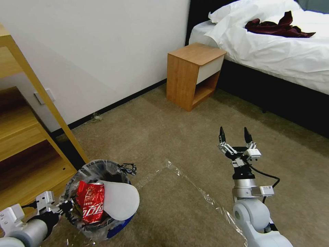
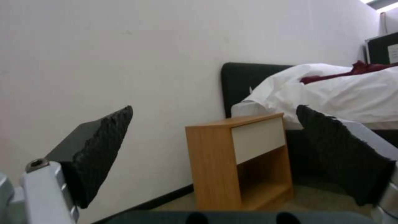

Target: Pick up the trash bin and place the garbage on the floor into it.

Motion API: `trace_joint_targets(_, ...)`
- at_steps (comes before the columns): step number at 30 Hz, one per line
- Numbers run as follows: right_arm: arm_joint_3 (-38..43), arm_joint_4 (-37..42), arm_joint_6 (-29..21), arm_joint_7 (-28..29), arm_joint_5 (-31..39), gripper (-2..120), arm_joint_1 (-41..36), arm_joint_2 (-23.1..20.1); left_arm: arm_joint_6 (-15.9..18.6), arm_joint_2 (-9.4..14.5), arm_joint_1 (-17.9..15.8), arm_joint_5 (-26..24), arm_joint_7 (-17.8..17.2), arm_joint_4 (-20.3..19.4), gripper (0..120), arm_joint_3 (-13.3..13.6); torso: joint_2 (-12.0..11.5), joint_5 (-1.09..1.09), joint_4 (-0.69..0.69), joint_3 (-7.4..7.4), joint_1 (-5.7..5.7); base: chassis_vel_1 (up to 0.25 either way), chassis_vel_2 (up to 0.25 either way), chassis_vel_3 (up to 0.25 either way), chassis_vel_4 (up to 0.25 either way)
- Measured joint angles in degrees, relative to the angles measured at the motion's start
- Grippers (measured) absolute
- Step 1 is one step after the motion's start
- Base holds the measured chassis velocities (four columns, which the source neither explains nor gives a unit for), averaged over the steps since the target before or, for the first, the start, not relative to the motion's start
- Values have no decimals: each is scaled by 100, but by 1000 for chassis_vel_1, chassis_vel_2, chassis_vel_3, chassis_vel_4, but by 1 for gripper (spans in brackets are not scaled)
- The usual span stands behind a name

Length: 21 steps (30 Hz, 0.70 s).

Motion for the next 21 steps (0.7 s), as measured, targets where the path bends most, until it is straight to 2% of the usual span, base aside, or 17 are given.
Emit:
trace_joint_targets(12,-37,-51,73,-3,31,100,49,8,-31,-6,-54,16,8,72,1,26,-1,1,0,2,1,-163,171,168,-169)
trace_joint_targets(21,-65,-140,155,-32,8,100,112,7,-32,6,-74,16,9,98,1,33,-1,0,0,-1,0,-9,19,5,-15)
